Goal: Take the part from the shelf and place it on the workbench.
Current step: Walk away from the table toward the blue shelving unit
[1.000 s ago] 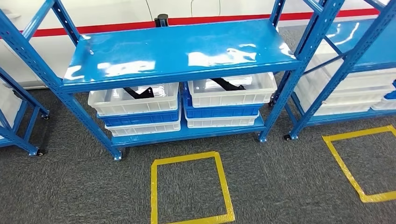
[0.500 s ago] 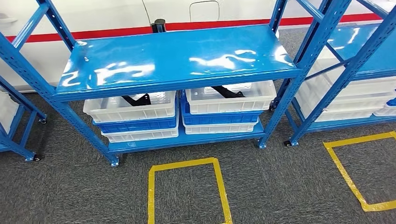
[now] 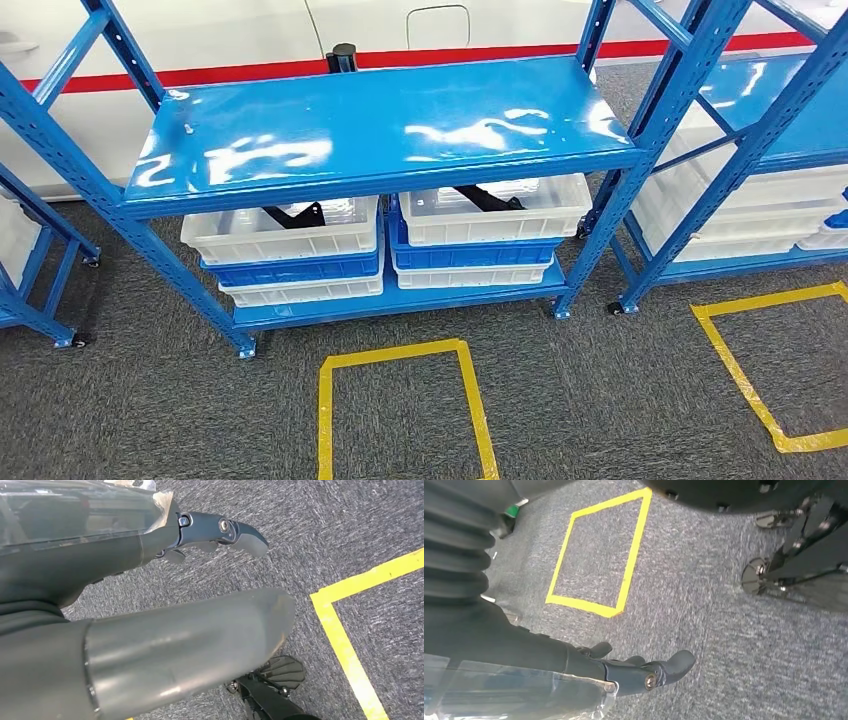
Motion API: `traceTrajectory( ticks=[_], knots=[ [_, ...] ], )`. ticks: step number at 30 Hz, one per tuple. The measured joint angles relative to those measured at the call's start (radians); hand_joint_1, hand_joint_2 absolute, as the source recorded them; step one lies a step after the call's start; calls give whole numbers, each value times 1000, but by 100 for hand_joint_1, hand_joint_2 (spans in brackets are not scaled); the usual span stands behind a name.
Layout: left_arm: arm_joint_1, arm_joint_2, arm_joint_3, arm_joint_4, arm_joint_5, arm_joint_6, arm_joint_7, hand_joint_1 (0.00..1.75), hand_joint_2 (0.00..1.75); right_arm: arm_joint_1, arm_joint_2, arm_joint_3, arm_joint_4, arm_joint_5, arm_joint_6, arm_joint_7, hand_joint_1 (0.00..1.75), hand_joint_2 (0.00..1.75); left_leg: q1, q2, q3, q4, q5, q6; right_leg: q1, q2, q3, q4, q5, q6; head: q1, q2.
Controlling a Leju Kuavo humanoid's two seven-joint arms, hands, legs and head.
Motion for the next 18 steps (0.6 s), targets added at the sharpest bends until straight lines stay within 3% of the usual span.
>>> traceTrajectory(
  ticks=[1, 3, 5, 6, 7, 9, 11, 13, 14, 16, 18],
  knots=[
    [0, -1, 0, 0, 0, 0, 0, 0, 0, 0, 0, 1, 0, 1, 0, 0, 0, 175, 4, -2, 7, -10, 8, -2, 1, 0, -13, 30, -17, 0, 2, 0],
    [0, -2, -1, 0, 0, 0, 1, 0, 0, 0, -2, 2, 0, 2, 2, 0, 0, 175, 7, -8, 10, -15, 13, -3, 0, 1, -64, 140, -69, -4, 4, 0],
    [1, -2, -1, 0, 0, 0, 1, 0, 0, 1, -3, 4, 0, 3, 6, 0, 0, 175, 7, -18, 9, -15, 13, -3, -2, 1, -103, 229, -98, 2, 4, 0],
    [2, -3, -2, 0, 0, 0, 1, 0, 0, 2, -4, 4, 0, 4, 7, 0, 0, 175, 8, -26, 9, -14, 13, -4, -3, 1, -100, 226, -90, 10, 4, 0],
    [2, -4, -2, 0, 0, 0, 2, 0, 0, 2, -5, 5, 0, 5, 9, 0, 0, 175, 10, -36, 10, -13, 12, -6, -5, 4, -78, 184, -69, 22, 5, 0],
    [2, -6, -2, 0, 0, 1, 2, 0, 0, 3, -7, 7, 0, 8, 11, 0, 0, 175, 11, -56, 10, -6, 6, -17, -11, 29, -9, 51, -23, 38, 6, 0],
    [2, -6, -2, 0, 0, 2, 2, 0, 0, 1, -7, 8, 0, 9, 12, 0, 0, 175, 9, -72, 4, 2, 0, -30, -13, 50, 31, -21, -9, 26, 6, 0],
    [2, -6, -2, 1, 0, 3, 3, 0, 0, -1, -7, 9, 0, 9, 13, 0, 0, 175, 11, -85, 0, 3, -1, -39, -10, 39, 37, -25, -12, 4, 5, 0],
    [3, -6, -2, 1, 0, 3, 3, 0, 0, -1, -6, 9, 0, 9, 13, 0, 0, 175, 13, -80, -1, 7, -3, -43, -10, 30, 38, -26, -12, -4, 5, 0],
    [3, -7, -3, 1, 0, 3, 3, 0, 0, 0, -5, 9, 0, 9, 12, 0, 0, 175, 15, -39, -25, 57, -32, -51, -12, 10, 43, -28, -14, -20, 1, 0],
    [1, -7, -3, 1, 1, 3, 3, 0, 0, 2, -5, 9, 0, 9, 12, 0, 0, 175, 15, 6, -91, 182, -90, -58, -9, -13, 45, -29, -19, -33, -4, 0]
  ],
)
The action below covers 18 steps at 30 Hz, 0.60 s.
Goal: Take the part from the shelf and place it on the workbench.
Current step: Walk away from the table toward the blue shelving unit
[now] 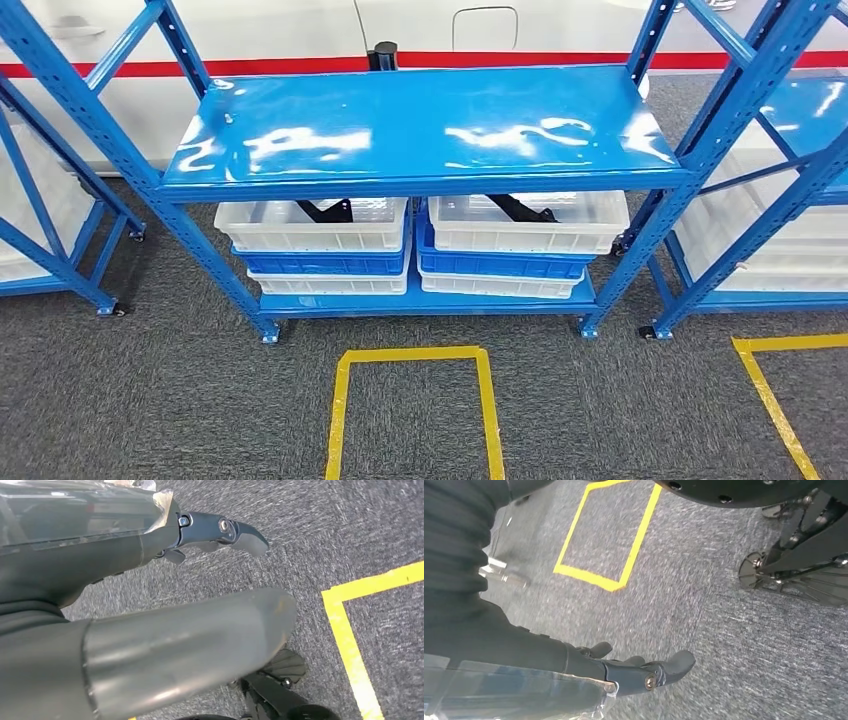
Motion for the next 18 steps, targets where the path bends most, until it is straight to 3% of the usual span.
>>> traceTrajectory(
  ticks=[2, 3, 5, 6, 7, 9, 11, 12, 13, 14, 16, 18],
  knots=[
    [1, 0, 0, 0, 0, 0, 0, 0, 0, 1, 0, 0, 0, 0, 0, 0, 0, 175, 1, 10, -64, 107, -30, -3, 4, -24, 2, 0, -4, -6, 0, 0],
    [2, 0, 0, 0, 0, 0, 0, 0, 0, 1, 1, 0, 0, 0, 0, 0, 0, 175, 1, 12, -73, 113, -19, -2, 5, -34, 4, 0, -6, -7, 0, 0],
    [4, 1, 0, 0, 0, 0, 0, 0, 0, 0, 2, 0, 0, -1, -1, 0, 0, 175, 1, 28, -32, 17, 50, 4, 6, -55, 10, 0, -12, -5, 0, 0],
    [3, 1, 0, 0, 0, 0, 0, 0, 0, 0, 2, 0, 0, -1, -1, 0, 0, 175, -2, 51, 1, -51, 79, 8, 8, -64, 14, 0, -16, -2, 0, 0],
    [1, 1, 0, 0, 1, 0, 0, 0, 0, -1, 2, 0, 0, -1, -2, 0, 0, 175, -5, 68, 27, -106, 99, 12, 12, -74, 17, 1, -20, 3, 0, 0],
    [-3, 1, 0, 0, 1, 0, -1, 0, 0, -2, 2, 0, 0, -1, -3, -1, 0, 175, -12, 81, 46, -148, 102, 18, 19, -92, 23, -1, -28, 14, 3, 0],
    [-2, 0, 0, 0, 2, 0, -1, 0, 0, -6, 2, 0, 0, -1, -8, -1, 0, 87, -13, 58, 46, -152, 106, 29, 19, -101, 32, -3, -33, 25, 4, 0],
    [-1, 0, 0, 0, 4, -1, 2, 0, 0, -7, 1, 0, 0, -3, -14, -2, 0, 44, -11, 49, 49, -156, 109, 36, 17, -83, 31, 7, -41, 29, 5, 0],
    [-1, 0, 0, 0, 7, -1, 7, 0, 44, -7, 1, 0, 0, -5, -21, -3, 0, 0, -9, 40, 51, -160, 113, 43, 16, -57, 19, 38, -58, 29, 6, 0],
    [-2, -1, 0, 0, 10, -2, 11, 0, 87, -6, 1, 0, 0, -7, -29, -4, 0, 0, -6, 34, 53, -162, 116, 48, 15, -26, -3, 83, -81, 27, 8, 0],
    [-4, 0, 0, 0, 14, -2, 17, 0, 175, -4, 1, 0, 0, -11, -38, -6, 0, 87, -7, 21, 52, -162, 116, 54, 15, 6, -62, 197, -128, 19, 10, 0],
    [-3, -1, 0, 0, 17, -3, 18, 0, 175, -1, 1, 0, 0, -15, -44, -6, 0, 175, -9, 7, 54, -161, 114, 55, 15, 11, -110, 272, -142, 25, 10, 0]
  ],
)
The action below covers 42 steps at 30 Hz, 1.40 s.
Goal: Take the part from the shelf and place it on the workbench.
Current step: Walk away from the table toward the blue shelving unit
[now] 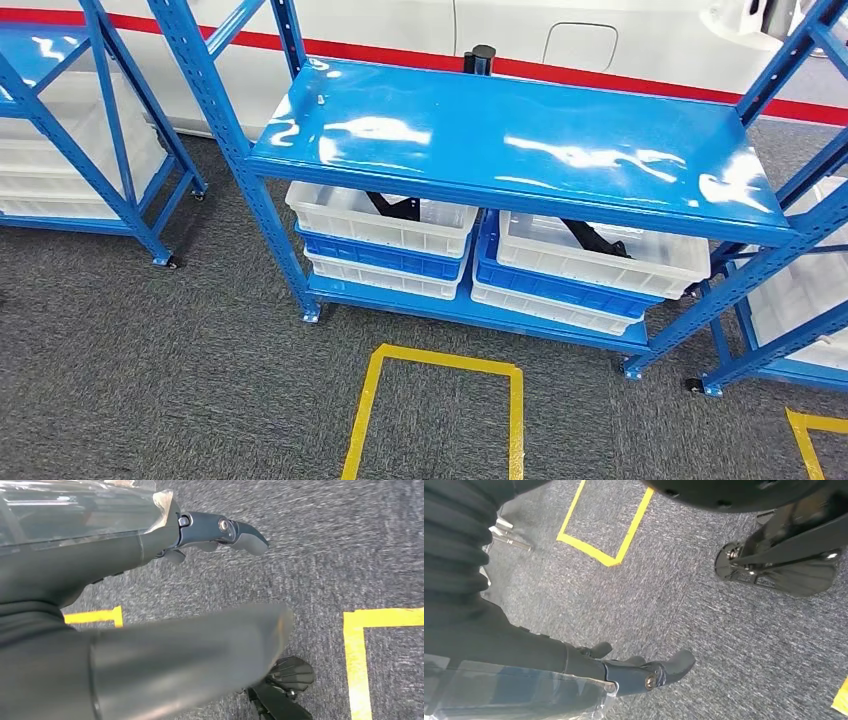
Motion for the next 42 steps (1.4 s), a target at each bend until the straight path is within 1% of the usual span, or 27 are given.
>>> traceTrajectory(
  ticks=[1, 2, 3, 4, 5, 6, 8, 11, 12, 14, 15, 16, 18, 19, 23, 26, 31, 42],
  knots=[
    [0, 0, 0, -2, 2, 0, 4, 0, 175, 4, 0, -2, 0, -1, -3, 0, 0, 175, 0, -8, 2, 0, -1, 0, 0, 1, -8, 0, 11, 8, 1, 0],
    [1, 0, 0, -8, 3, -1, 9, 0, 175, 11, 0, -6, 1, 0, -4, 0, 0, 175, 0, -14, 5, 0, -3, -1, -1, 1, 3, -38, 37, 17, 1, 0],
    [1, 0, 0, -18, 3, -2, 16, 0, 175, 19, 0, -14, 1, 4, -5, 1, 0, 175, 0, -20, 8, 1, -5, -3, -2, 1, 28, -103, 69, 26, 2, 0],
    [1, 0, 0, -31, 3, -5, 22, 0, 175, 30, 0, -26, 2, 11, -4, 2, 0, 175, -1, -26, 10, 1, -8, -7, -3, 3, 55, -169, 99, 30, 2, 0],
    [1, 0, 1, -45, 4, -10, 28, 0, 175, 41, 1, -41, 3, 19, -3, 3, 0, 175, -3, -32, 13, 3, -12, -12, -3, 4, 77, -220, 121, 28, 3, 0],
    [0, 0, 1, -56, 4, -15, 33, 0, 175, 50, 2, -55, 3, 27, -1, 3, 0, 175, -6, -36, 14, 4, -15, -16, -3, 5, 90, -253, 135, 22, 3, 0],
    [0, 0, 1, -68, 5, -23, 40, 0, 175, 60, 4, -71, 3, 36, 2, 4, 0, 175, -10, -40, 15, 6, -20, -22, -1, 5, 94, -266, 142, 12, 3, 0],
    [1, 1, 2, -70, 5, -25, 42, 0, 175, 61, 5, -74, 3, 38, 2, 4, 0, 175, -10, -40, 15, 5, -20, -22, -2, 5, 94, -266, 142, 10, 3, 0],
    [6, 2, 2, -77, 8, -33, 49, 0, 175, 68, 8, -93, 0, 48, 7, 4, 0, 175, -10, -38, 16, 5, -21, -14, -2, 5, 97, -266, 143, 8, 2, 0],
    [44, 5, 4, -105, 21, -76, 81, 0, 87, 93, 21, -186, -33, 97, 26, 4, 0, 87, -9, -33, 21, 1, -22, 1, 1, 8, 102, -267, 143, 0, 1, 0],
    [69, 7, 5, -122, 29, -103, 101, 0, 44, 106, 28, -245, -55, 127, 39, 3, 0, 44, -9, -30, 25, -2, -23, 4, 2, 10, 104, -268, 142, -4, 2, 0],
    [93, 8, 6, -135, 35, -125, 117, 0, 0, 114, 34, -294, -78, 153, 48, 3, 0, 0, -8, -29, 28, -6, -23, -4, 3, 11, 105, -267, 141, -7, 2, 0],
    [121, 8, 9, -149, 43, -152, 136, 0, 0, 125, 39, -353, -107, 184, 61, 3, 0, 0, -7, -29, 30, -9, -24, -19, 4, 10, 105, -267, 139, -10, 2, 0],
    [132, 8, 10, -154, 46, -164, 144, 0, 0, 132, 41, -377, -119, 197, 66, 3, 0, 0, -7, -29, 31, -10, -24, -24, 5, 10, 106, -267, 138, -11, 2, 0],
    [167, 9, 11, -173, 59, -209, 176, 0, 0, 151, 47, -462, -162, 246, 84, 3, 0, 0, -7, -28, 32, -10, -25, -31, 5, 12, 106, -267, 138, -12, 2, 0],
    [179, 9, 12, -182, 65, -227, 188, 0, 0, 152, 52, -499, -181, 266, 92, 3, 0, 0, -9, -28, 35, -10, -26, -31, 3, 12, 103, -267, 137, -12, 2, 0],
    [188, 11, 16, -189, 68, -232, 189, 0, 0, 154, 57, -528, -197, 270, 95, 3, 0, 0, -12, -28, 35, -10, -27, -30, 0, 11, 104, -267, 136, -12, 2, 0],
    [190, 14, 18, -192, 68, -233, 189, 0, 0, 155, 60, -536, -204, 270, 95, 3, 0, 0, -13, -28, 35, -9, -27, -30, -1, 11, 104, -268, 136, -12, 2, 0]
  ],
)
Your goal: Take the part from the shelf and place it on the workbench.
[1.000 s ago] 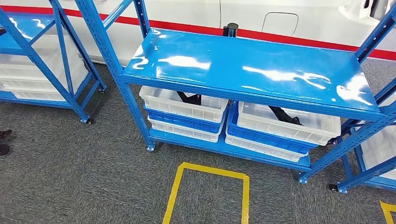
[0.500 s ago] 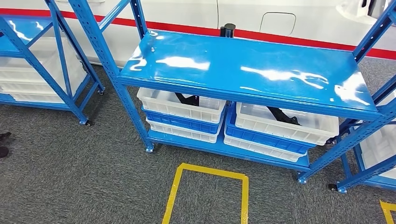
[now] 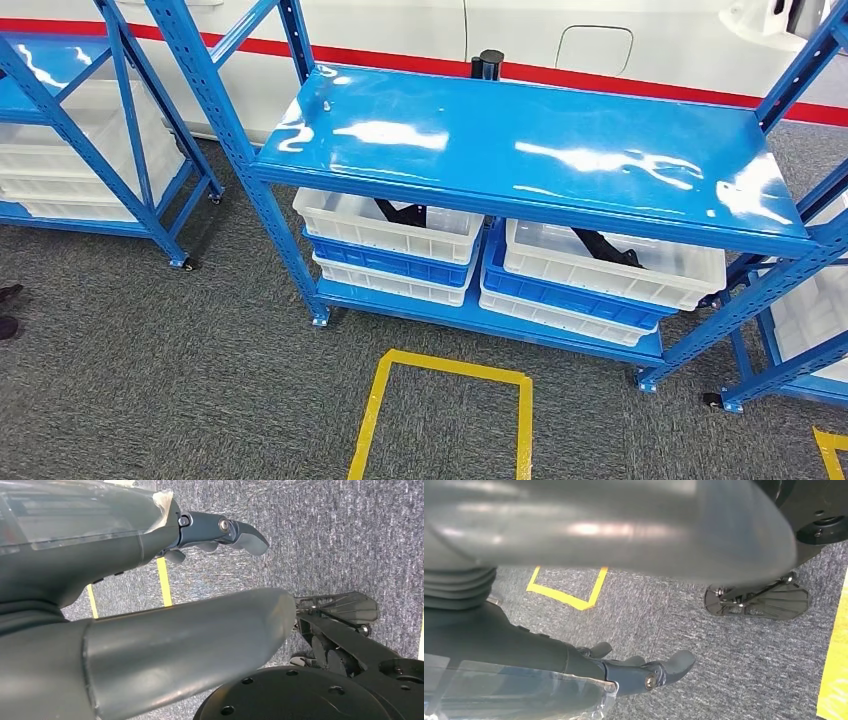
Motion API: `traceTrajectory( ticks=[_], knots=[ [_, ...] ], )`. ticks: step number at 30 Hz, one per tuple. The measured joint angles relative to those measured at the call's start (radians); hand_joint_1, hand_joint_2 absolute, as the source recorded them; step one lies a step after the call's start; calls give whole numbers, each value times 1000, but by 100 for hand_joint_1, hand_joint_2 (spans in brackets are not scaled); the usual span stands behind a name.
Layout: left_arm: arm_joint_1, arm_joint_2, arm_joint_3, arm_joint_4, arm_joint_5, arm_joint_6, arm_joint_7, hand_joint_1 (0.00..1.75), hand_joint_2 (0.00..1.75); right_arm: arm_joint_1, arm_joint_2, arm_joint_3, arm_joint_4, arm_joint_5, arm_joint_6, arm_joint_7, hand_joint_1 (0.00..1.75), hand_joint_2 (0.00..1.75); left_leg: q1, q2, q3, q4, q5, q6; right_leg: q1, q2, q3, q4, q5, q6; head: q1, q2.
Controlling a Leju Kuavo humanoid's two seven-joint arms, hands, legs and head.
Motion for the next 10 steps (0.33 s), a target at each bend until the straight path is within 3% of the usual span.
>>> traceTrajectory(
  ticks=[10],
  knots=[
    [0, 0, 0, 0, 0, 0, 0, 0, 0, 2, 0, -5, -4, 0, 0, 0, 0, 0, 0, 0, 0, 0, 0, 0, 0, 0, 0, 0, 0, 0, 0, 0]
  ],
)
